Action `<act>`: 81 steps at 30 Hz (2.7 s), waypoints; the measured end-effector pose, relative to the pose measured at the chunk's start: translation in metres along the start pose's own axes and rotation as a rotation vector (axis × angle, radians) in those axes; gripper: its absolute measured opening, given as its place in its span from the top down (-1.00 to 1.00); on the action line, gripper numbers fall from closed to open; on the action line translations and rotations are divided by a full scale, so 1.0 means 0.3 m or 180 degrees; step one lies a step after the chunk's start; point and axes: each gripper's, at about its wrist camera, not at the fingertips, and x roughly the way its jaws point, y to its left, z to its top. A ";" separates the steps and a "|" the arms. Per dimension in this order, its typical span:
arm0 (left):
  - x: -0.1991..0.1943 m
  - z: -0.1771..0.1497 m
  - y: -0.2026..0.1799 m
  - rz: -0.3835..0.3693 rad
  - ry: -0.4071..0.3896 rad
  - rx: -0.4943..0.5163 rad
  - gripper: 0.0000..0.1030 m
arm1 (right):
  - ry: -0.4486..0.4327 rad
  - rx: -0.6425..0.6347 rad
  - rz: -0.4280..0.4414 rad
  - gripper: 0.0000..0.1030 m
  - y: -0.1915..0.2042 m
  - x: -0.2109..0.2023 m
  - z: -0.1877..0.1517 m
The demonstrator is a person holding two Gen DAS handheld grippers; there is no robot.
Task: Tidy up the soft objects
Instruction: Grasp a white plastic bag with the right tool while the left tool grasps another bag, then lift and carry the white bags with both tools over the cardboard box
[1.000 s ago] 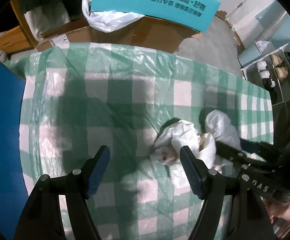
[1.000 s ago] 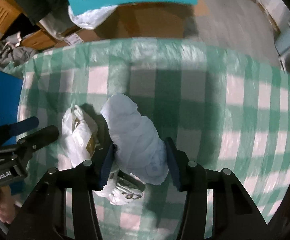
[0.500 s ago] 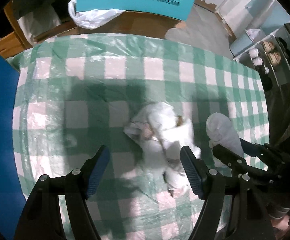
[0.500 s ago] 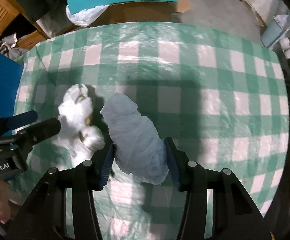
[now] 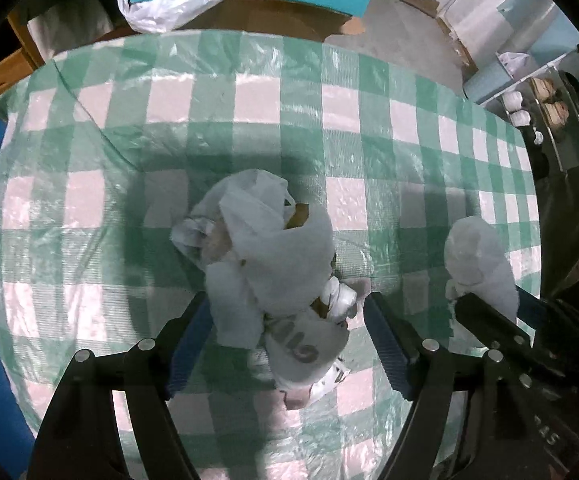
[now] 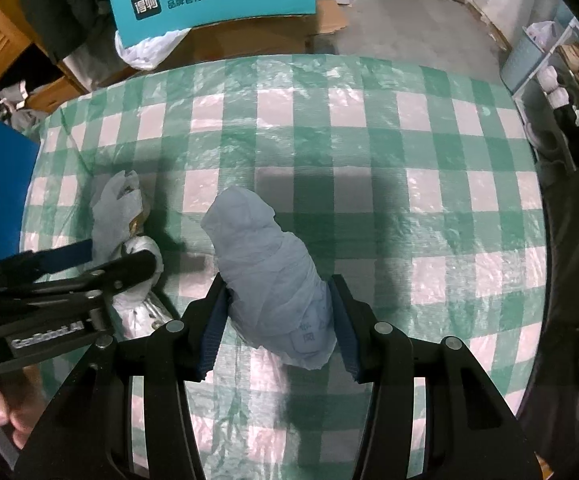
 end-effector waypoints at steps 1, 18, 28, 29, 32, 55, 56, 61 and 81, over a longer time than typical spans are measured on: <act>0.011 0.000 -0.004 0.0024 0.0012 0.0000 -0.52 | -0.0005 0.0000 0.0007 0.06 -0.002 -0.001 -0.001; 0.012 -0.006 -0.034 0.0237 -0.0082 0.0399 0.11 | -0.0046 -0.0034 0.0019 0.05 -0.012 -0.024 -0.005; -0.107 -0.032 -0.004 0.0295 -0.0298 0.0653 0.15 | -0.0139 -0.0086 0.0033 0.06 0.027 -0.081 0.001; -0.117 -0.036 -0.003 0.0302 -0.0318 0.0669 0.15 | -0.0154 -0.0086 0.0043 0.06 0.031 -0.088 0.000; -0.169 -0.051 0.006 0.0334 -0.0433 0.0775 0.15 | -0.0209 -0.0095 0.0060 0.06 0.047 -0.119 -0.003; -0.552 -0.129 0.118 0.0328 -0.1145 0.1178 0.15 | -0.0634 -0.0403 0.0233 0.06 0.293 -0.333 -0.039; -0.564 -0.131 0.125 0.0331 -0.1166 0.1180 0.15 | -0.0648 -0.0419 0.0246 0.06 0.304 -0.339 -0.039; -0.626 -0.143 0.172 0.0356 -0.1249 0.1172 0.15 | -0.0679 -0.0522 0.0286 0.06 0.374 -0.354 -0.040; -0.779 -0.227 0.426 0.0519 -0.1488 0.0945 0.15 | -0.0759 -0.0873 0.0540 0.06 0.621 -0.417 -0.026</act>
